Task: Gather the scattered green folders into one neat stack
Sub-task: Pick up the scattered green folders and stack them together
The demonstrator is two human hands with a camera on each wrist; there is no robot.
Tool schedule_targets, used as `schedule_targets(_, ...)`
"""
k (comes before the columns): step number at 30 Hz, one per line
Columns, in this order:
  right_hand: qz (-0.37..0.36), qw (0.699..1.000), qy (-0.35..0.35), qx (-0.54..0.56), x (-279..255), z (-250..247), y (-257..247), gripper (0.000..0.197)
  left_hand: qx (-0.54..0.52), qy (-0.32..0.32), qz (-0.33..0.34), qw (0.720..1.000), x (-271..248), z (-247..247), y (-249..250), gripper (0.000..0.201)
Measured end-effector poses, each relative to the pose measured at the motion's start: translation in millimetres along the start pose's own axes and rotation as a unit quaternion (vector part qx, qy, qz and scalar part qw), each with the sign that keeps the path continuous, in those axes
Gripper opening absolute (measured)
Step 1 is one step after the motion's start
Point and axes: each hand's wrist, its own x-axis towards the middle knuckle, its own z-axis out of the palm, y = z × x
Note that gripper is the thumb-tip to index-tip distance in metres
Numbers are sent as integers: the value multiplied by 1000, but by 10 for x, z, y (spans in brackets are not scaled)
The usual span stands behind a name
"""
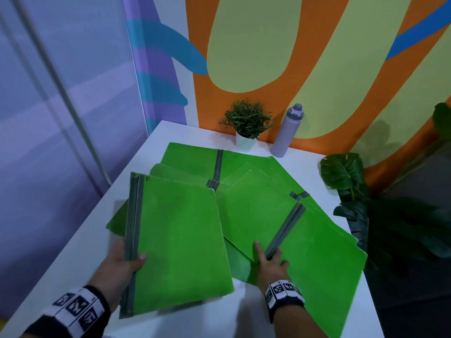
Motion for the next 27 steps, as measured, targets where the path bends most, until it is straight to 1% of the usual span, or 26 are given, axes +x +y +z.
schedule_targets(2,2,1000,-4,10,-19,-55,9,91,7,12,8,1000,2,-61,12,48)
schedule_targets(3,7,999,5,38,-36,-113,9,92,8,18,9,1000,7,-86,29,46)
schedule_targets(4,14,997,28,77,-61,-198,5,91,4,23,12,1000,12,-106,51,42)
schedule_targets(5,19,990,69,121,-81,-297,2,86,-1,27,12,1000,31,-123,66,40)
schedule_targets(6,19,978,129,165,-98,-400,3,80,-5,30,11,999,41,-123,89,38)
schedule_targets(7,10,959,197,203,-133,-516,-6,75,-6,32,7,999,61,-114,99,38)
schedule_targets(9,-37,914,326,240,-233,-734,-77,65,-13,31,-11,999,81,-60,101,38)
schedule_targets(10,-70,896,372,232,-286,-812,-133,63,-15,32,-22,999,89,-11,88,37)
schedule_targets(11,-108,887,397,211,-341,-871,-198,64,-18,30,-34,999,97,42,59,36)
schedule_targets(12,-153,883,404,184,-399,-910,-270,69,-20,28,-50,998,100,102,25,37)
schedule_targets(13,-196,884,395,155,-471,-926,-348,75,-29,24,-68,997,96,168,-7,39)
schedule_targets(15,-266,896,335,116,-632,-892,-506,86,-53,14,-104,993,93,295,-70,40)
schedule_targets(16,-294,899,308,101,-706,-816,-570,87,-64,10,-119,991,86,345,-82,38)
schedule_targets(17,-326,897,286,88,-778,-715,-633,85,-74,8,-129,989,82,385,-85,34)
schedule_targets(19,-409,881,224,71,-892,-447,-730,73,-99,5,-144,985,86,441,-89,32)
schedule_targets(20,-448,871,193,61,-923,-309,-751,67,-106,1,-151,983,83,460,-79,37)
schedule_targets(21,-475,863,164,48,-939,-188,-753,65,-108,-1,-155,982,95,465,-89,43)
schedule_targets(23,-495,859,122,37,-919,-55,-709,65,-110,17,-153,982,114,454,-111,49)
schedule_targets(25,-497,863,84,40,-883,-74,-677,57,-116,33,-146,982,144,424,-139,45)
schedule_targets(27,-509,858,50,33,-843,-127,-657,48,-121,30,-142,982,138,417,-161,42)
